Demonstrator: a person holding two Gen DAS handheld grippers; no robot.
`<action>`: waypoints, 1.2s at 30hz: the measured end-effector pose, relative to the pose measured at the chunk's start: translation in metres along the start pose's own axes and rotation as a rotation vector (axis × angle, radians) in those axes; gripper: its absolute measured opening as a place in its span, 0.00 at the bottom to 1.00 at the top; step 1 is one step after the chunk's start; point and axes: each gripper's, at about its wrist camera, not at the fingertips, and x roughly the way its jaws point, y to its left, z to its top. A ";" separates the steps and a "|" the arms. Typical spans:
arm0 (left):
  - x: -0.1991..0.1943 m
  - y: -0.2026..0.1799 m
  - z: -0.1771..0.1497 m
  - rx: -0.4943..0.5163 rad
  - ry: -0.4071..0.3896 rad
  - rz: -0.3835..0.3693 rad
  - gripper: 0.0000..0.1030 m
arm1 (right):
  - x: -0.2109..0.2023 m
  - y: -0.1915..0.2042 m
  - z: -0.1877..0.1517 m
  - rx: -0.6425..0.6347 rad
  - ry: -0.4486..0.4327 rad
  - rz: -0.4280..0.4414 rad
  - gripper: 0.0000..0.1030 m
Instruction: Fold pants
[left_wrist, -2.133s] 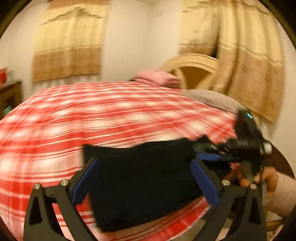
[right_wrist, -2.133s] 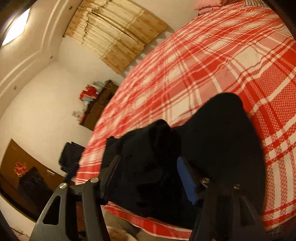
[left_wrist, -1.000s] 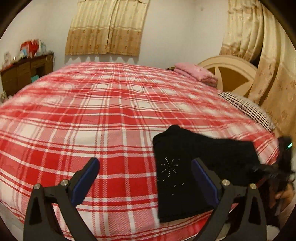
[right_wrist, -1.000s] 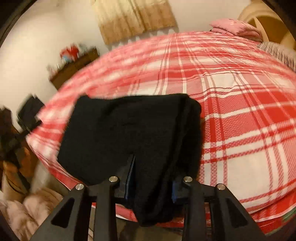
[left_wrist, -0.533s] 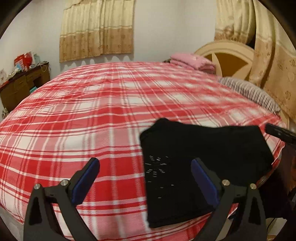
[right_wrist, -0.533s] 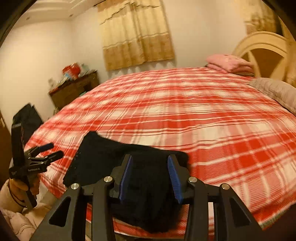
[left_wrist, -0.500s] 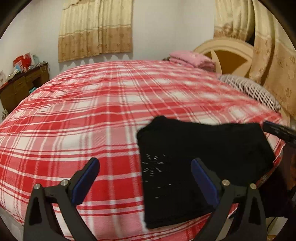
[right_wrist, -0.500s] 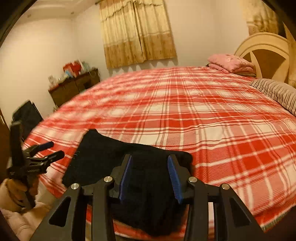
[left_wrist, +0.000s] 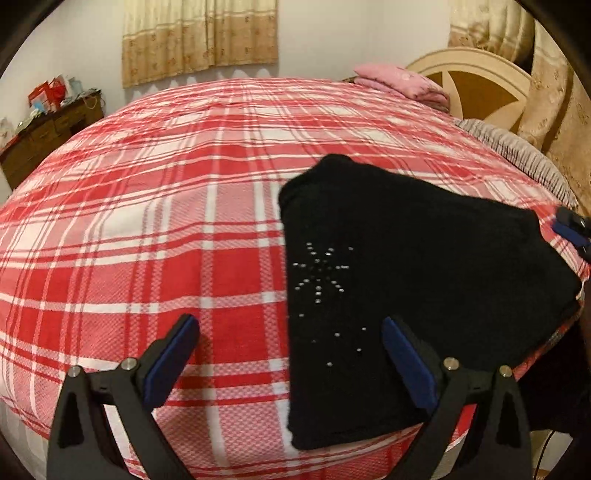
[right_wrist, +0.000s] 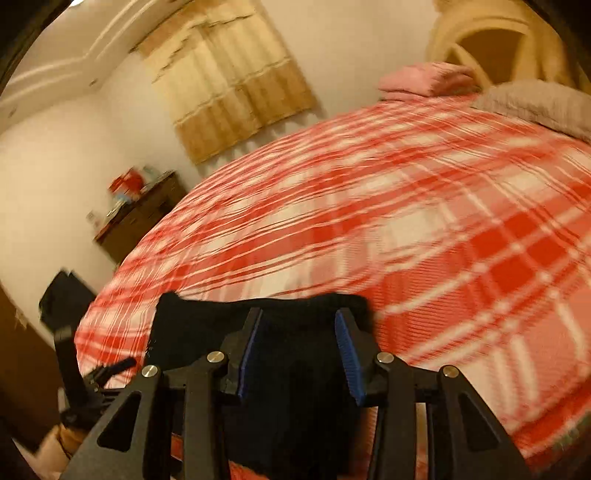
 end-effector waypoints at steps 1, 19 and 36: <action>0.001 0.001 0.000 -0.010 0.001 0.000 0.98 | -0.005 0.001 -0.004 0.004 0.001 0.007 0.41; -0.005 0.000 0.000 -0.002 -0.025 0.000 0.98 | -0.021 -0.003 -0.046 0.001 0.040 0.029 0.53; 0.022 -0.015 0.014 -0.028 0.031 0.017 0.98 | 0.032 0.024 -0.059 -0.065 0.067 -0.027 0.65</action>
